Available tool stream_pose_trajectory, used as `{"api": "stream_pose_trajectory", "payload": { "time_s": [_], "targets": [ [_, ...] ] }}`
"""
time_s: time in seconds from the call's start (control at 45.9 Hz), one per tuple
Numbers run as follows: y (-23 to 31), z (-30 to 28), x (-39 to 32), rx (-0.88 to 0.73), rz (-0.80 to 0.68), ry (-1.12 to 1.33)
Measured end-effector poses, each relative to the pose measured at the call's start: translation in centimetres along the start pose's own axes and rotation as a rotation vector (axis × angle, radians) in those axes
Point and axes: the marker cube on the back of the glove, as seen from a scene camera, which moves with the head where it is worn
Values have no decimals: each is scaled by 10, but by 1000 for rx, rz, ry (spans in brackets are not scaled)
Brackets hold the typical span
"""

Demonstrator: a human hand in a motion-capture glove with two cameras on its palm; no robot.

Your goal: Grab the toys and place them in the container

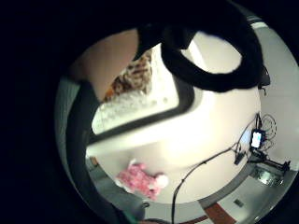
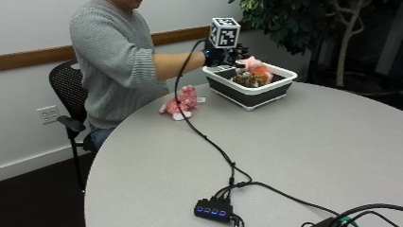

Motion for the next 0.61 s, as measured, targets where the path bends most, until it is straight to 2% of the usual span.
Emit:
{"api": "stream_pose_trajectory", "payload": {
  "time_s": [0.065,0.218,0.283,0.414,0.61],
  "targets": [
    [41,-5,14,5,-74,-76],
    [161,-24,82,102,8,-114],
    [192,-24,89,139,37,-103],
    [219,1,76,124,32,-59],
    [206,78,33,28,-15,-42]
  ]
}}
